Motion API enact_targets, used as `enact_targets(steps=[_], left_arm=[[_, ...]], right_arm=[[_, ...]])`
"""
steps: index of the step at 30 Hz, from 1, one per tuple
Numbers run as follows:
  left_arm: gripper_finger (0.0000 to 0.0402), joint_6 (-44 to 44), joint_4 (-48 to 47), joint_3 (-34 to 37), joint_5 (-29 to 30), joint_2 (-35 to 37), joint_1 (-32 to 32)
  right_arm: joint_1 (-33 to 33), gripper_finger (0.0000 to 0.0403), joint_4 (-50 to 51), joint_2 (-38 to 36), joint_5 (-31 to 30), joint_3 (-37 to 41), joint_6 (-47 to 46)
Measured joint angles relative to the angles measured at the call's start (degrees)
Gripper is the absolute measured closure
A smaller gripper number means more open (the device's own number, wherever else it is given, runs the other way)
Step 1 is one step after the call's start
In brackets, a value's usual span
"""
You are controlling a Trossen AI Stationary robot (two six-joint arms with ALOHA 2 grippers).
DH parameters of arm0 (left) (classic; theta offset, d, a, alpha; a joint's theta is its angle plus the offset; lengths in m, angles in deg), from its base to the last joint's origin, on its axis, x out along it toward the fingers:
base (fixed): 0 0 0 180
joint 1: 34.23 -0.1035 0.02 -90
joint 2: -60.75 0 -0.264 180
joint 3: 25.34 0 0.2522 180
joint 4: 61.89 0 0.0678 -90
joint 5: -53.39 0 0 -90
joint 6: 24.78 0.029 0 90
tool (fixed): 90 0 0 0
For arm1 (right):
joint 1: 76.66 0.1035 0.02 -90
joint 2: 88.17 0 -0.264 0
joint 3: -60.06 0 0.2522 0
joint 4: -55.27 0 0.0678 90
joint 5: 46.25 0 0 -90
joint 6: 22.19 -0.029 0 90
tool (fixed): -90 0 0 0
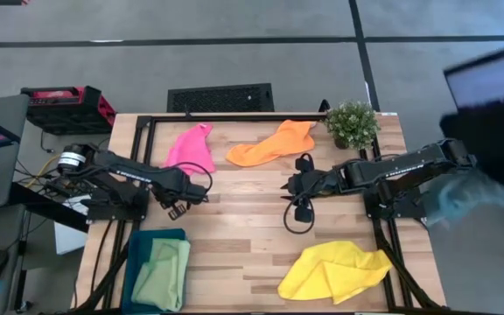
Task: Fold microfiber towels
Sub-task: Fold the pink microfiber towel
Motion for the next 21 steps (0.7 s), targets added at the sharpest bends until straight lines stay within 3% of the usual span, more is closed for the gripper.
enact_targets(steps=[16, 21], left_arm=[[0.0323, -0.3, 4.9, 3.4, 0.4, -0.1, -2.1], [0.0299, 0.0, 5.3, 3.4, 1.5, -0.2, -2.1]], right_arm=[[0.0, 0.0248, 0.0, 0.0, -0.1, 0.0, 0.5], [0.0, 0.0248, 0.0, 0.0, -0.1, 0.0, 0.5]])
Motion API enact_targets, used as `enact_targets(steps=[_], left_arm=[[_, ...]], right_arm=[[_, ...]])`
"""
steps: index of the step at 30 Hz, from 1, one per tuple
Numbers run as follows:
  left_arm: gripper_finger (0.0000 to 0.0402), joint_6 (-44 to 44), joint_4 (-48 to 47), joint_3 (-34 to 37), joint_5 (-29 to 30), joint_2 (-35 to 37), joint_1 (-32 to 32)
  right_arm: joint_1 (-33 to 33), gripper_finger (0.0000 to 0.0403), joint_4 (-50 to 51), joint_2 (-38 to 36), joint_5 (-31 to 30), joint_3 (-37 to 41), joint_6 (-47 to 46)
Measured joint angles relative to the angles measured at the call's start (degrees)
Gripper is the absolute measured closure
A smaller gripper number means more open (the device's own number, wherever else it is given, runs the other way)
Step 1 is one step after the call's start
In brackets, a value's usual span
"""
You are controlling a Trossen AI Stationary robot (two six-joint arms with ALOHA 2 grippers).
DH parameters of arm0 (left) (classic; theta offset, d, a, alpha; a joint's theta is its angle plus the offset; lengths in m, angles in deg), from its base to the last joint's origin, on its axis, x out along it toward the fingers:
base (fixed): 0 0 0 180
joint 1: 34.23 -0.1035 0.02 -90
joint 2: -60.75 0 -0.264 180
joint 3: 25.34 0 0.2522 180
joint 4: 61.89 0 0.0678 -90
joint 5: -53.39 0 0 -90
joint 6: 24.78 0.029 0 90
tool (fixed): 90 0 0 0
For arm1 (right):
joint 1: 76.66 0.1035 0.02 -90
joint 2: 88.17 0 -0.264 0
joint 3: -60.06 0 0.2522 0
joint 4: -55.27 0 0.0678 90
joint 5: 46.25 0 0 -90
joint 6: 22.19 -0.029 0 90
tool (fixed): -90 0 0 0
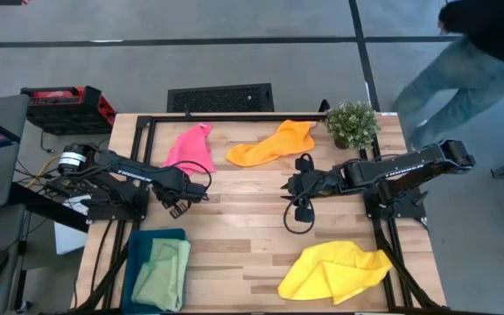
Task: Fold microfiber towels
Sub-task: Fold the pink microfiber towel
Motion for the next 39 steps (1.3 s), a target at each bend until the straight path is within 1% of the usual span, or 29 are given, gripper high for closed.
enact_targets(steps=[5, 9, 13, 15, 19, 23, 35, 39], left_arm=[[0.0265, -0.2, -0.9, 0.0, 3.4, 0.0, -1.0], [0.0253, -2.6, -1.1, 0.2, 2.9, 0.0, -3.5], [0.0251, -2.7, -0.6, 3.0, 2.8, 0.0, -6.0], [0.0251, -2.7, 0.4, 4.5, 1.7, 0.0, -7.1], [0.0251, -2.4, 2.8, 6.5, 0.7, 0.0, -8.3], [0.0251, -0.4, 4.7, 7.7, 0.5, 0.0, -9.0], [0.0251, 2.1, 5.4, 7.9, 5.1, 0.0, -9.6], [0.0251, 2.1, 6.7, 8.6, 4.5, 0.1, -10.2]], right_arm=[[0.0, 0.0248, 0.0, 0.0, -0.1, 0.0, 0.0], [0.0, 0.0248, 0.0, 0.0, -0.1, 0.0, 0.0], [0.0, 0.0248, 0.0, 0.0, -0.1, 0.0, 0.0], [0.0, 0.0248, 0.0, 0.0, -0.1, 0.0, 0.0], [0.0, 0.0248, 0.1, 0.0, -0.1, 0.0, 0.0], [0.0, 0.0248, 0.1, 0.0, -0.1, 0.0, 1.0], [0.0, 0.0248, 0.1, 0.0, -0.1, 0.0, 1.0], [0.0, 0.0248, 0.1, 0.0, -0.1, 0.0, 1.0]])
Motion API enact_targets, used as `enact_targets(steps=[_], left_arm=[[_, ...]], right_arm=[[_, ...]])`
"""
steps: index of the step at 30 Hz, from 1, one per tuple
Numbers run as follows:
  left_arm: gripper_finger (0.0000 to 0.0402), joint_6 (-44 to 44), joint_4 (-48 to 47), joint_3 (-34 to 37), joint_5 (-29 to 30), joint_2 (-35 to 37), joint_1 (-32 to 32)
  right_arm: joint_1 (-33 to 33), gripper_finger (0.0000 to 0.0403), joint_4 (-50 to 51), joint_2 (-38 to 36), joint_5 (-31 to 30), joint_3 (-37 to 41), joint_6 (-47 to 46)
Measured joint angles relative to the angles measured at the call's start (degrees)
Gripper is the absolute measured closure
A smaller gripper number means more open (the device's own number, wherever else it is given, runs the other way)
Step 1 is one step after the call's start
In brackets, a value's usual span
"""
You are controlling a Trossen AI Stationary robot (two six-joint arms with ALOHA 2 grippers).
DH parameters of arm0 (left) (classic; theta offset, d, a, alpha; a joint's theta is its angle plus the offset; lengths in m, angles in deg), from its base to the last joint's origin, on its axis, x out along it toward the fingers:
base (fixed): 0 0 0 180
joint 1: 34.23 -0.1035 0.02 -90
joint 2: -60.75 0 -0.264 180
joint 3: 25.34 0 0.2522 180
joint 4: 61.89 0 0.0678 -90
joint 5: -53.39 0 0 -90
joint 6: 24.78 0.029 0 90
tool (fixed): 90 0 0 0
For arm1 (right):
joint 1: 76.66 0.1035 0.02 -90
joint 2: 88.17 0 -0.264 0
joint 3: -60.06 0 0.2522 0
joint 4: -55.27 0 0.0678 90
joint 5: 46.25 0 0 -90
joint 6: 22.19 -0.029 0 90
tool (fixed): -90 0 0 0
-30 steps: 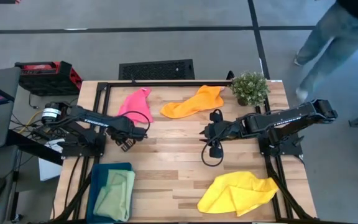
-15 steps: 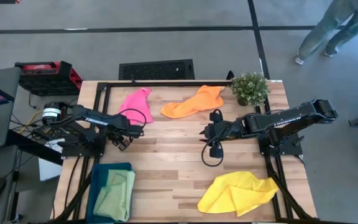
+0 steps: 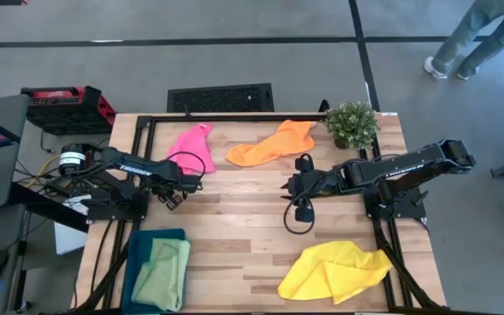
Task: Fold microfiber towels
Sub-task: Fold the pink microfiber towel
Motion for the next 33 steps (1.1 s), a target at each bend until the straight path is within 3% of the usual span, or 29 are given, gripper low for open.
enact_targets(steps=[11, 14, 22, 33], left_arm=[[0.0255, 1.4, 0.7, 1.1, -2.5, 0.1, -1.4], [0.028, 1.4, 0.9, 1.2, -3.0, 0.0, -1.4], [0.0391, 2.7, 1.9, 1.3, -5.4, 0.0, -1.3], [0.0401, 5.0, 3.7, -0.6, -7.4, -0.3, -1.4]], right_arm=[[0.0, 0.0248, 0.2, 0.0, 0.0, 0.0, 0.0], [0.0, 0.0248, 0.2, 0.0, 0.0, 0.0, 0.0], [0.0, 0.0248, 0.2, 0.0, 0.0, 0.0, 0.0], [0.0, 0.0248, 0.2, 0.0, 0.0, 0.0, 0.0]])
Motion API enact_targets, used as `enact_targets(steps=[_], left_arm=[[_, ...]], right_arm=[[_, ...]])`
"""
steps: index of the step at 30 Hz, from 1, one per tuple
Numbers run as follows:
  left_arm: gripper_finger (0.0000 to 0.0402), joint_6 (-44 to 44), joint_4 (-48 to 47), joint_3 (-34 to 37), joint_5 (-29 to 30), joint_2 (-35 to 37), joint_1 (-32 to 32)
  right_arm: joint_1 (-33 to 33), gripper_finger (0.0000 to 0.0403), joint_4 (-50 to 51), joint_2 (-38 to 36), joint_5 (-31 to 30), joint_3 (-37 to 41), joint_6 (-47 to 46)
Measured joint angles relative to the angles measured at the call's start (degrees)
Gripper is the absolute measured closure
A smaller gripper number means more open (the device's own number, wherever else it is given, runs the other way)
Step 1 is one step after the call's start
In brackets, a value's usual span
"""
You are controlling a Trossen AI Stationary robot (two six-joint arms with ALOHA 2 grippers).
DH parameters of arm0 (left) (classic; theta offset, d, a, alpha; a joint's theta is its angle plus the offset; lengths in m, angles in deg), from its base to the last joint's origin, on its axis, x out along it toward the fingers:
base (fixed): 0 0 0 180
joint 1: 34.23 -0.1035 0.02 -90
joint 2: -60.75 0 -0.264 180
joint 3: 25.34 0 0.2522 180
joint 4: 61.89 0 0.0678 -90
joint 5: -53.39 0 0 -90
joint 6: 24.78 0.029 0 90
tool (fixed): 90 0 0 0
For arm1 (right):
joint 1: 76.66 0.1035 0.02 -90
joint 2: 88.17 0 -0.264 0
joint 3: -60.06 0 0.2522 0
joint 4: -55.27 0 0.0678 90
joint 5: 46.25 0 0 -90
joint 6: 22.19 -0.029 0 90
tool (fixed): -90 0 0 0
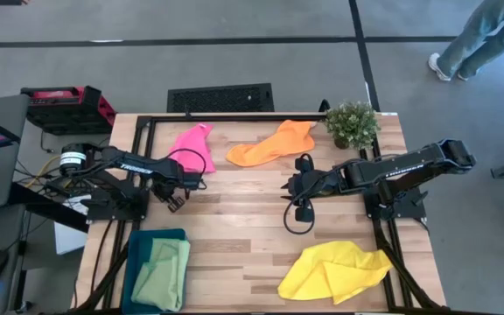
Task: Fold microfiber towels
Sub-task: Fold the pink microfiber towel
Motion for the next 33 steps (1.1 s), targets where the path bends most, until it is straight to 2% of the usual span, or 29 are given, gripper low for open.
enact_targets(steps=[10, 23, 29, 33], left_arm=[[0.0401, 3.3, 4.6, -3.1, -3.7, 0.2, 0.1], [0.0399, 13.1, 8.8, -6.3, -3.6, 0.1, 0.3], [0.0357, 13.9, 9.8, -6.3, -3.5, 0.1, 0.3], [0.0319, 18.7, 9.3, -6.5, -2.7, 0.1, 0.3]], right_arm=[[0.0, 0.0248, 0.0, 0.0, 0.0, 0.0, 0.0], [0.0, 0.0248, 0.0, 0.0, 0.0, 0.0, 0.0], [0.0, 0.0248, -0.1, 0.0, 0.0, 0.0, 0.0], [0.0, 0.0248, -0.1, 0.0, 0.0, 0.0, 0.0]])
